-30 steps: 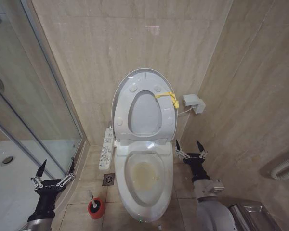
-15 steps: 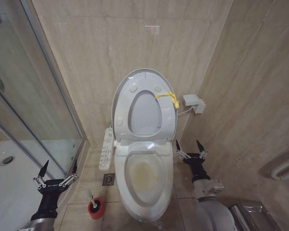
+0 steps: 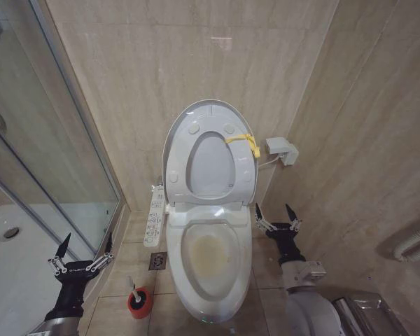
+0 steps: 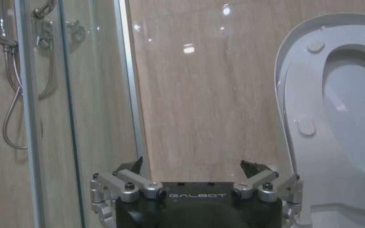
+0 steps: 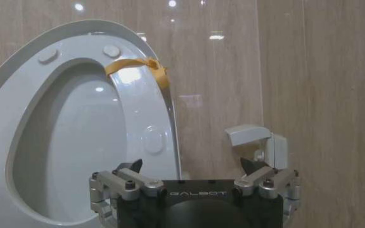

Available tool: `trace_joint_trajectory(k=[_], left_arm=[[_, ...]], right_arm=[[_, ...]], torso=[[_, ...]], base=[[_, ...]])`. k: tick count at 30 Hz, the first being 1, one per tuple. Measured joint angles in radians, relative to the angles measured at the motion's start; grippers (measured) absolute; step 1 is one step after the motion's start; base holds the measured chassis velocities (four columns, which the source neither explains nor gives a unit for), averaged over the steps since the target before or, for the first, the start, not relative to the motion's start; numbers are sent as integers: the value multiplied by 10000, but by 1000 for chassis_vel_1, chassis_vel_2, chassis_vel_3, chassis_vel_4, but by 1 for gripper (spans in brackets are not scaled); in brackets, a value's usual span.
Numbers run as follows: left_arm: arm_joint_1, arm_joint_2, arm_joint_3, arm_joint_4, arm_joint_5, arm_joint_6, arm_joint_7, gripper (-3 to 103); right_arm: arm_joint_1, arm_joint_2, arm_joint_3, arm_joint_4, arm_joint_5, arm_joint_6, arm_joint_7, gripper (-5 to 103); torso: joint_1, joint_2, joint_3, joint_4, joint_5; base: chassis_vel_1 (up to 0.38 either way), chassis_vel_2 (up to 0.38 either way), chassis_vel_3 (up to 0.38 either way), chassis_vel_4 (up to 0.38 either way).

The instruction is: Open the toilet lid, clean the toilet bowl with a toilet brush, close the toilet lid, and flush.

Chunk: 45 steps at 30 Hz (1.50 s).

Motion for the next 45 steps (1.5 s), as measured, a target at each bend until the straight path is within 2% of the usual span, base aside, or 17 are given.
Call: trace_joint_trajectory(k=[34,45], left_arm=[[1,0,-1,1,2,-4,-6,100],[2,0,-3,0,2,-5,-8,100]], right_arm=[[-32,0,15,19,0,-12,-5,100],[-2788,82,1290,1713,157,-1277,-637,100]], torso=[[0,0,0,2,0],[-1,0,-1,-1,0]], base=[[0,0,0,0],[0,0,0,0]])
